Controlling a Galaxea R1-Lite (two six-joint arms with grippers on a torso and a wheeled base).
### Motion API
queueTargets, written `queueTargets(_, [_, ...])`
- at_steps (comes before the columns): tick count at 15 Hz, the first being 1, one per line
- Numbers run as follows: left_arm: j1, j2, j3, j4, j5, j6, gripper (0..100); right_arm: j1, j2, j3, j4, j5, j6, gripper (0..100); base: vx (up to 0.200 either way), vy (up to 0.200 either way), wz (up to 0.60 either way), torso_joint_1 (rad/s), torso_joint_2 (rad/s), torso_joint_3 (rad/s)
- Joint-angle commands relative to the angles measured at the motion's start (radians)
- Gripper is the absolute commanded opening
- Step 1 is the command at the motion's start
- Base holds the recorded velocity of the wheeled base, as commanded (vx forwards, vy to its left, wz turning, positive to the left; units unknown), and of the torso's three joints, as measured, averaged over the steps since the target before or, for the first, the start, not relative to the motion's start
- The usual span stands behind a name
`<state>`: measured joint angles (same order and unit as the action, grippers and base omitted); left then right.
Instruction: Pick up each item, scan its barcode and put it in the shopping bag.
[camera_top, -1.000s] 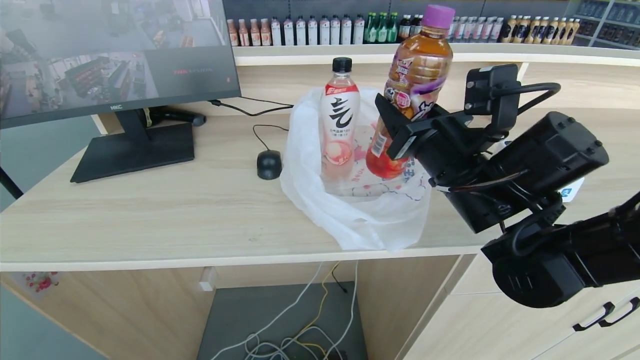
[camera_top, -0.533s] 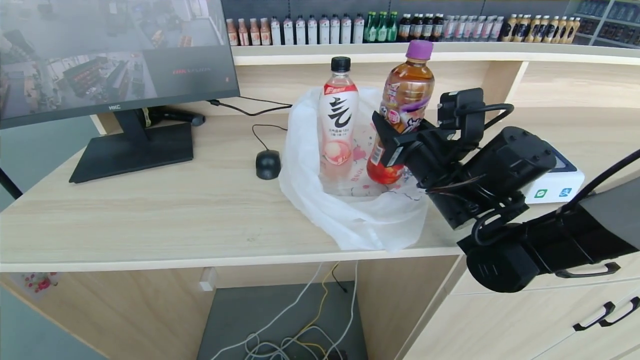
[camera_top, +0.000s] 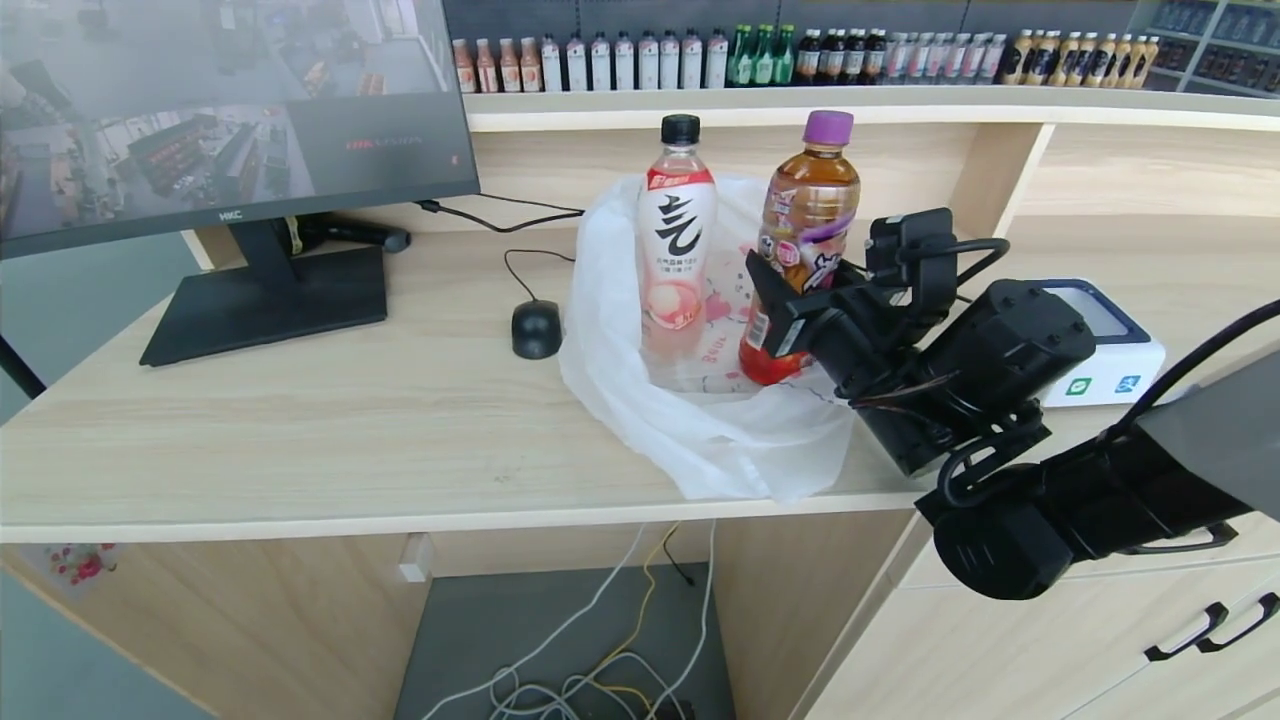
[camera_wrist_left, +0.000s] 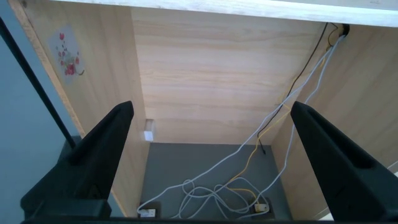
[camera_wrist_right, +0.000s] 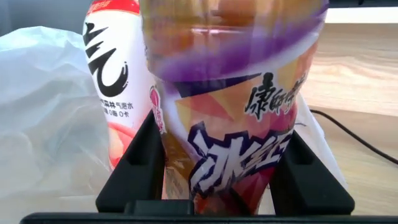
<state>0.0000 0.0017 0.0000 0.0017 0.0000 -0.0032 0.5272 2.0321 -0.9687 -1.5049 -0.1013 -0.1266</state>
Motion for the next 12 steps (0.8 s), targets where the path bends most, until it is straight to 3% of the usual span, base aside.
queueTargets(1, [0.0,0.0,0.0,0.0,0.0,0.0,100,0.002,0.0,0.012,0.005,0.0,-0.001,0,0.0,0.0,0.0,0.0,0.0,0.0])
queueTargets(12, [0.0,0.0,0.0,0.0,0.0,0.0,100,0.007,-0.004,0.027,0.003,-0.002,-0.002,0,0.0,0.0,0.0,0.0,0.0,0.0])
